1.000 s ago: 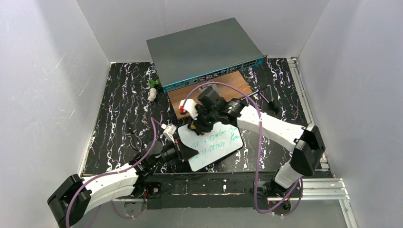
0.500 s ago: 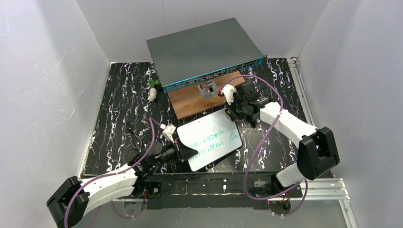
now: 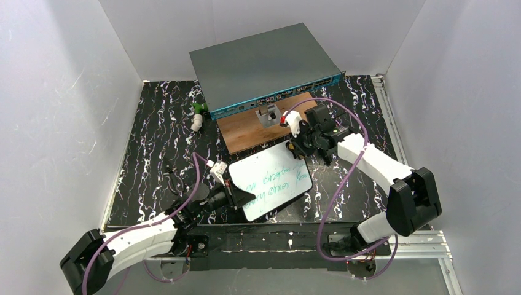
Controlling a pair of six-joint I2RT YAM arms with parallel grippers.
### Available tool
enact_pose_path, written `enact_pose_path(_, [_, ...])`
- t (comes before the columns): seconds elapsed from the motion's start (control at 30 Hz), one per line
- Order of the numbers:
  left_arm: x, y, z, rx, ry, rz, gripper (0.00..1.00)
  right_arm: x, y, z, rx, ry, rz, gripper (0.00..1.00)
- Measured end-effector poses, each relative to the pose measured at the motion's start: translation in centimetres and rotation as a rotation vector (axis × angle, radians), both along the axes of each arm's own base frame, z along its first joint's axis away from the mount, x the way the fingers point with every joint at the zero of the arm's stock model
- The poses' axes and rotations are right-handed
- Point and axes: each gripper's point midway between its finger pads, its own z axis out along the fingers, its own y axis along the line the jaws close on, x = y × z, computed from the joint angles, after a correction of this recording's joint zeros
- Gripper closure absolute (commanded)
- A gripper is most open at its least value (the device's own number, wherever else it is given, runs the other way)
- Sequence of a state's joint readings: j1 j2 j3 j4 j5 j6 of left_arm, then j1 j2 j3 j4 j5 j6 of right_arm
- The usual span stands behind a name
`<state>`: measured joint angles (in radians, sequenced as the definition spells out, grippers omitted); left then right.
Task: Erase the whiteboard
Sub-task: Erase the whiteboard at the center of the board.
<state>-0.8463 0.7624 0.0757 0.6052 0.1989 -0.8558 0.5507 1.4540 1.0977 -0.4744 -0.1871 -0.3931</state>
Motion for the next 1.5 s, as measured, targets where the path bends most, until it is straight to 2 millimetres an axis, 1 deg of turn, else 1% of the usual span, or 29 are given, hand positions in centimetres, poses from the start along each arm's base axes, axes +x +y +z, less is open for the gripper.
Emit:
enact_pose_path(0.1, [0.1, -0.1, -0.1, -0.001, 0.002, 0.001, 1.0, -0.6, 0.8, 0.1, 0.011, 0.003, 0.036, 0.99])
enact_pose_path(0.17, [0.2, -0.2, -0.1, -0.005, 0.007, 0.003, 1.0, -1.7, 2.3, 0.2, 0.016, -0.003, 0.1, 0.99])
enact_pose_path(0.2, [0.3, -0.3, -0.1, -0.009, 0.016, 0.009, 1.0, -4.2, 5.1, 0.6, 0.033, -0.008, 0.221, 0.99])
enact_pose_path(0.23, [0.3, -0.3, -0.1, -0.009, 0.016, 0.009, 1.0, -5.3, 6.1, 0.8, 0.036, -0.007, 0.265, 0.99])
enact_pose_path(0.27, [0.3, -0.3, -0.1, -0.01, 0.014, 0.008, 1.0, -6.1, 6.8, 1.0, 0.04, -0.003, 0.295, 0.99])
enact_pose_path(0.33, [0.3, -0.5, -0.1, -0.011, 0.01, 0.003, 1.0, -7.8, 9.2, 1.9, 0.046, 0.001, 0.375, 0.99])
enact_pose_path(0.37, [0.3, -0.5, -0.1, -0.012, 0.009, 0.0, 1.0, -8.7, 10.8, 2.7, 0.055, -0.004, 0.418, 0.99])
enact_pose_path(0.4, [0.3, -0.6, -0.1, -0.012, 0.007, -0.004, 1.0, -9.0, 11.6, 3.2, 0.063, -0.01, 0.439, 0.99])
enact_pose_path(0.47, [0.1, -0.7, -0.1, -0.013, 0.003, -0.018, 1.0, -10.2, 14.2, 4.8, 0.086, -0.028, 0.495, 0.99])
enact_pose_path(0.53, [0.0, -0.8, -0.1, -0.014, 0.004, -0.028, 1.0, -11.0, 15.5, 5.4, 0.094, -0.039, 0.522, 0.99])
enact_pose_path(0.63, [-0.1, -0.9, -0.1, -0.015, 0.006, -0.035, 1.0, -11.1, 16.2, 5.5, 0.076, -0.054, 0.514, 0.99])
enact_pose_path(0.77, [0.0, -0.9, -0.3, -0.021, 0.029, -0.023, 1.0, -10.1, 15.8, 5.1, 0.034, -0.079, 0.454, 0.99])
enact_pose_path(0.83, [0.0, -0.9, -0.3, -0.024, 0.036, -0.019, 1.0, -9.1, 15.3, 5.1, 0.016, -0.098, 0.417, 0.99])
enact_pose_path(0.93, [0.1, -0.9, -0.2, -0.027, 0.041, -0.015, 1.0, -7.2, 14.0, 5.1, -0.012, -0.131, 0.356, 0.99])
enact_pose_path(1.0, [0.1, -0.9, -0.2, -0.027, 0.038, -0.016, 1.0, -5.9, 12.4, 4.9, -0.025, -0.15, 0.313, 0.99])
enact_pose_path(1.1, [0.0, -0.7, -0.1, -0.023, 0.025, -0.019, 1.0, -4.4, 9.1, 3.9, -0.055, -0.153, 0.249, 0.99])
enact_pose_path(1.13, [-0.1, -0.7, 0.0, -0.022, 0.022, -0.02, 1.0, -4.3, 8.9, 3.8, -0.056, -0.151, 0.245, 0.99])
enact_pose_path(1.17, [-0.1, -0.6, 0.0, -0.02, 0.017, -0.021, 1.0, -3.5, 6.6, 3.0, -0.075, -0.139, 0.198, 0.99])
enact_pose_path(1.2, [-0.2, -0.5, 0.0, -0.017, 0.014, -0.022, 1.0, -2.8, 5.3, 2.5, -0.083, -0.129, 0.164, 0.99])
enact_pose_path(1.27, [-0.2, -0.5, 0.1, -0.016, 0.01, -0.022, 1.0, -1.9, 3.3, 1.8, -0.09, -0.106, 0.111, 0.99])
enact_pose_path(1.37, [-0.2, -0.4, 0.0, -0.013, 0.01, -0.02, 1.0, -0.6, 0.9, 0.9, -0.091, -0.079, 0.038, 0.99])
enact_pose_path(1.43, [-0.2, -0.4, 0.0, -0.013, 0.01, -0.019, 1.0, -0.3, 0.0, 0.4, -0.087, -0.066, 0.014, 0.99])
enact_pose_path(1.5, [-0.2, -0.4, 0.0, -0.013, 0.012, -0.019, 1.0, -0.7, 0.0, 0.2, -0.073, -0.056, 0.025, 0.99])
